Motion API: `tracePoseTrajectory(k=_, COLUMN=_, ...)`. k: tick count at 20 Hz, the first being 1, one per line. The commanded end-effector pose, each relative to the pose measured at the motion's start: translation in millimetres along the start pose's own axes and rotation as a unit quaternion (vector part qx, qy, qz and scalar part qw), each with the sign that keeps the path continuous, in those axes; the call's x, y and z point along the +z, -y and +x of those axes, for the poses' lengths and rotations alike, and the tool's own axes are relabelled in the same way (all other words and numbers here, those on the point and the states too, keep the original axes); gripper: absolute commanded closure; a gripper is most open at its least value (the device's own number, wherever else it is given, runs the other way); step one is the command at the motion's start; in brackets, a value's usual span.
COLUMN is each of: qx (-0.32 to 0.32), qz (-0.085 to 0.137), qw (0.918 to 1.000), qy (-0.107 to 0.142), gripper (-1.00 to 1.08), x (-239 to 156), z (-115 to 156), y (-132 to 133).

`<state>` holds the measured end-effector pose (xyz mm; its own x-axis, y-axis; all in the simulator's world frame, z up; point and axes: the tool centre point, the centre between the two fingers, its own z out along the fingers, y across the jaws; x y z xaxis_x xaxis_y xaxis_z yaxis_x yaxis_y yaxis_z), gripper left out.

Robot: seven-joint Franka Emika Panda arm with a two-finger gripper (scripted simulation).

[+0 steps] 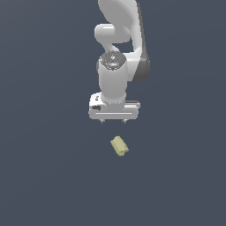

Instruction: Pick up the object and move it to a goal position.

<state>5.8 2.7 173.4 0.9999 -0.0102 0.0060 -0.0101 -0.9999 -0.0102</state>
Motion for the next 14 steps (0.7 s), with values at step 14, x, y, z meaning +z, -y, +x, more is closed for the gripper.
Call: tracePoseTrajectory(k=14, qx=-0.002, qz=0.002, qw=1.0000, qy=0.001, gripper=-0.92, x=1.4, z=-0.5, y=6.8)
